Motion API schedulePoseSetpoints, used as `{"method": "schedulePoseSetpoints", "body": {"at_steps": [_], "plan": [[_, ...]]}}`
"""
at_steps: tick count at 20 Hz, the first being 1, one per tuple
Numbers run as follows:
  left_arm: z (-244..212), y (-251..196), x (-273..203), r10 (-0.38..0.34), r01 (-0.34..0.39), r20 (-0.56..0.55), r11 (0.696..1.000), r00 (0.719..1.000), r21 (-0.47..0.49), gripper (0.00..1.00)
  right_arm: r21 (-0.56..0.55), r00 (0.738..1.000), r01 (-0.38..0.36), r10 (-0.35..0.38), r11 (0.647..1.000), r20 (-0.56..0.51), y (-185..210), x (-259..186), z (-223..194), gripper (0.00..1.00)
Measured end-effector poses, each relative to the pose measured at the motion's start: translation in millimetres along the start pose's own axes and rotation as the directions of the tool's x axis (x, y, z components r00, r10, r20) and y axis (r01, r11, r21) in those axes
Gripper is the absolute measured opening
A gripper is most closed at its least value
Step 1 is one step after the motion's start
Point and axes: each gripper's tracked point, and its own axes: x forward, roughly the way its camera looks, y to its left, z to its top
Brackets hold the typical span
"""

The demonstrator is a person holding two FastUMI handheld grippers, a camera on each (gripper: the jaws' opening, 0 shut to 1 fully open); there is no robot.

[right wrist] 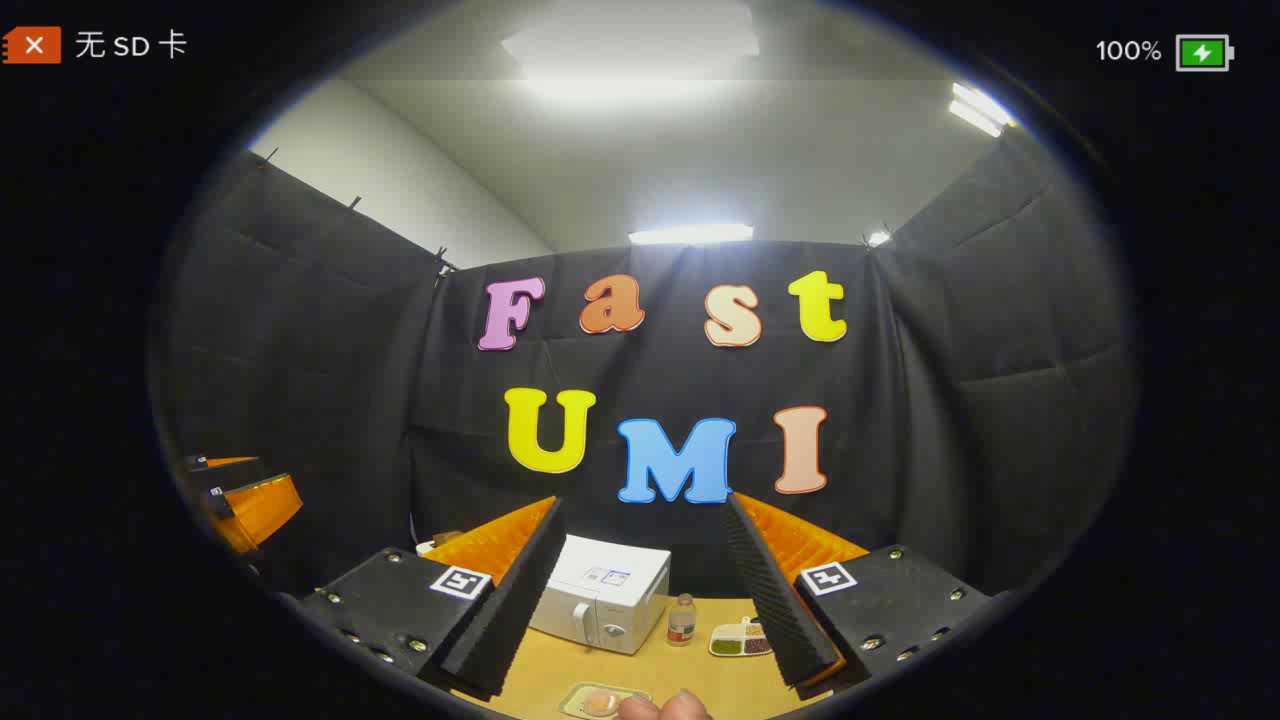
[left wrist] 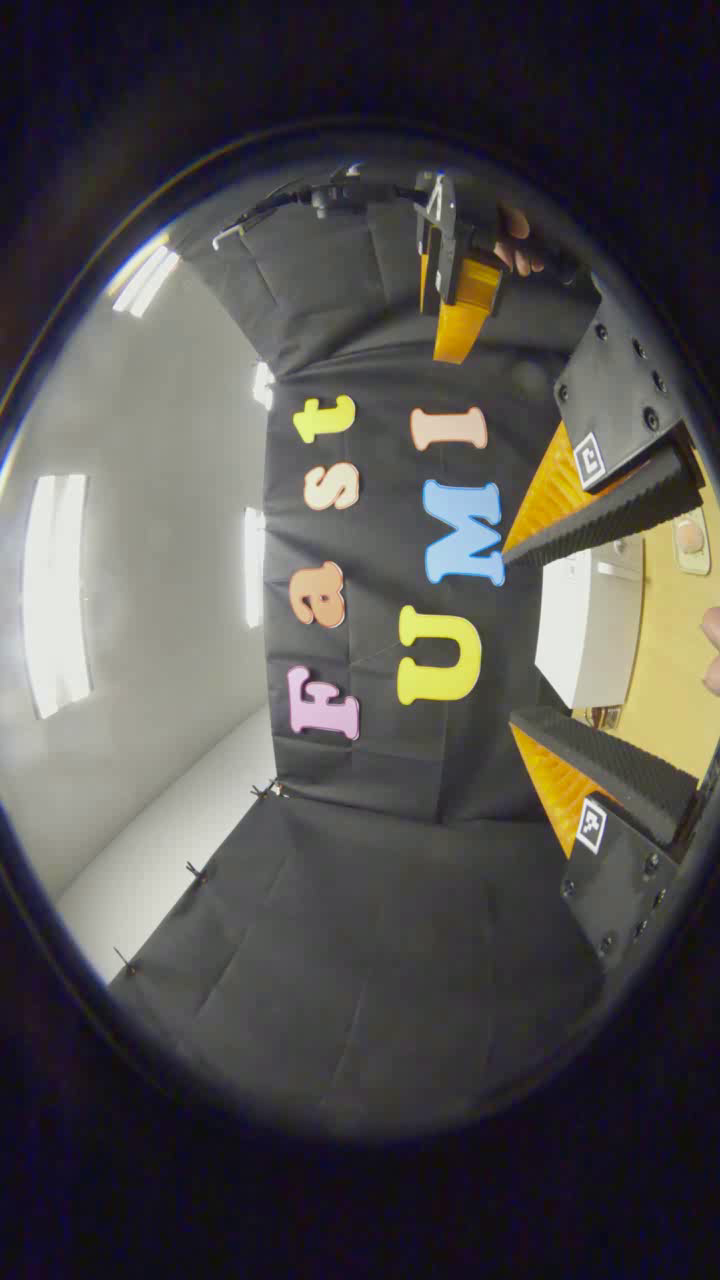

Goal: Open the microwave oven with the left hand, put the food in, and close the microwave oven.

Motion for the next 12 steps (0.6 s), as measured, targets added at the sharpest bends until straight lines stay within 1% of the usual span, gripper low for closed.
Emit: {"method": "schedulePoseSetpoints", "body": {"at_steps": [2, 3, 8, 10, 12], "plan": [[0.9, -1.0, 0.0, -0.001, 0.001, 0.004, 1.000, 1.000, 0.001, 0.94, 0.006, 1.000, 0.001, -0.001, 1.000, -0.008, -0.5, -0.1, -1.7, 0.96], [-0.3, -1.1, 0.3, -0.003, 0.003, 0.001, 1.000, 1.000, 0.001, 0.96, 0.007, 1.000, 0.002, -0.002, 1.000, -0.008, -1.8, -0.3, -2.2, 0.96], [0.0, -1.5, -0.2, -0.003, 0.003, -0.005, 1.000, 1.000, 0.012, 0.93, -0.004, 1.000, -0.007, 0.007, 1.000, -0.011, 1.3, 0.0, -3.4, 0.96], [-1.1, -1.4, 0.0, -0.002, 0.002, -0.006, 1.000, 1.000, 0.009, 0.99, -0.002, 1.000, -0.009, 0.009, 1.000, -0.011, 2.0, -0.6, -3.2, 0.96], [-2.7, -0.2, -0.4, 0.003, -0.003, -0.014, 1.000, 1.000, 0.009, 0.94, -0.007, 1.000, -0.015, 0.014, 1.000, -0.017, 3.9, 0.9, -5.0, 0.96]]}}
